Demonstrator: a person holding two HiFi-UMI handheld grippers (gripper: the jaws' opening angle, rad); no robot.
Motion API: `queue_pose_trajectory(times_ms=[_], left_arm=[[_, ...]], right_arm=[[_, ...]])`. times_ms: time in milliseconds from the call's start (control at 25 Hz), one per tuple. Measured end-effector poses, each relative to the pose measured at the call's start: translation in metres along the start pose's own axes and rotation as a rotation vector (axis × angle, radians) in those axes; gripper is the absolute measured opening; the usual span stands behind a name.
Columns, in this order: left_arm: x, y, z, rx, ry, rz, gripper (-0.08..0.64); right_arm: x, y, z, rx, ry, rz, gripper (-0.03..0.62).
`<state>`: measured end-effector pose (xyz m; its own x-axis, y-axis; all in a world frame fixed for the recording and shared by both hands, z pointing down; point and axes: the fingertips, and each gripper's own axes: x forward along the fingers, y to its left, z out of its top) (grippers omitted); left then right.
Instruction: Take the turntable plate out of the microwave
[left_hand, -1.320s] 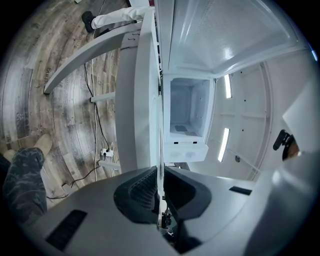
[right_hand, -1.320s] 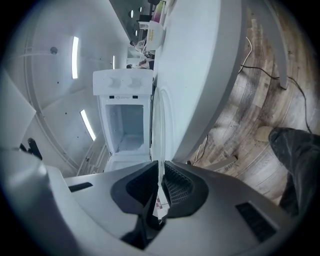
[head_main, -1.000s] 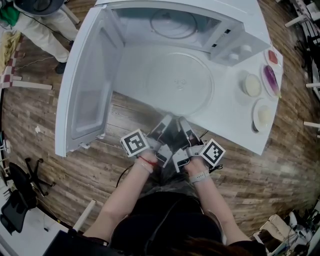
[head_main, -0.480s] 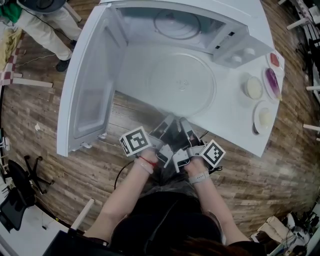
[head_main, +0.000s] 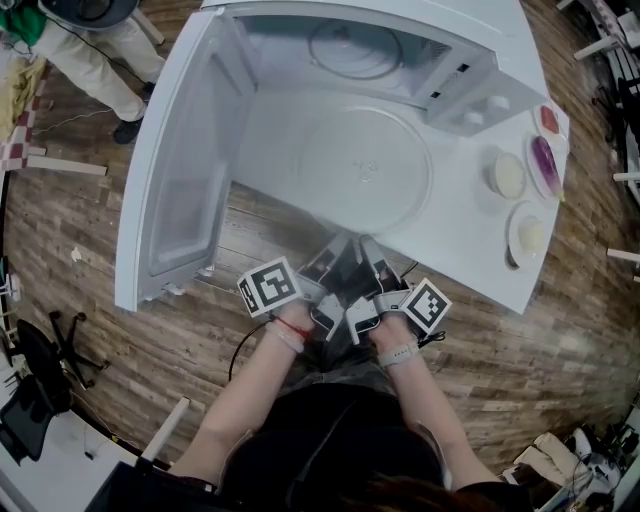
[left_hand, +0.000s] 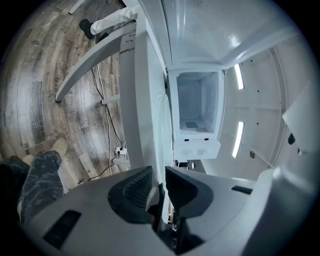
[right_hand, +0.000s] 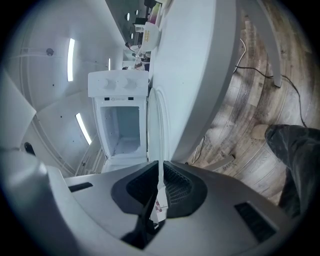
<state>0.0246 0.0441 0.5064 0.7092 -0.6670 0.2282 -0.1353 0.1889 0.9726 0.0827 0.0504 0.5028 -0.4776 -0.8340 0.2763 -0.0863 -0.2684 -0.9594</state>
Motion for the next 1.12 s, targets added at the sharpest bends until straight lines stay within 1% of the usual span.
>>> queue_pose_trajectory(times_ms=[320, 520, 680, 760, 840, 920, 1000, 1120], left_arm=[[-0.006, 0.000, -0.014, 0.049, 0.037, 0.007, 0.072], [-0.011, -0.002, -0.027, 0.147, 0.082, 0.031, 0.072], [-0.020, -0.001, -0.036, 0.261, 0.114, 0.062, 0.072], [-0.025, -0.005, -0.036, 0.322, 0.105, 0.062, 0.072], [-0.030, -0.015, -0.033, 0.384, 0.083, 0.045, 0.072], [-0.034, -0.029, -0.029, 0.460, 0.054, 0.021, 0.071], [-0.038, -0.046, -0.024, 0.554, 0.024, -0.008, 0.069], [-0.040, -0.074, -0.018, 0.698, -0.015, -0.047, 0.060]], right_arm=[[-0.005, -0.001, -0.004, -0.003, 0.029, 0.020, 0.046], [-0.013, -0.003, -0.010, -0.036, 0.055, 0.013, 0.046], [-0.021, -0.001, -0.013, -0.075, 0.084, 0.009, 0.046], [-0.025, 0.003, -0.013, -0.122, 0.102, 0.010, 0.046], [-0.029, 0.011, -0.014, -0.179, 0.121, 0.018, 0.046], [-0.033, 0.020, -0.014, -0.247, 0.130, 0.021, 0.046], [-0.038, 0.030, -0.012, -0.338, 0.125, 0.022, 0.046], [-0.041, 0.053, -0.008, -0.485, 0.115, 0.058, 0.046]])
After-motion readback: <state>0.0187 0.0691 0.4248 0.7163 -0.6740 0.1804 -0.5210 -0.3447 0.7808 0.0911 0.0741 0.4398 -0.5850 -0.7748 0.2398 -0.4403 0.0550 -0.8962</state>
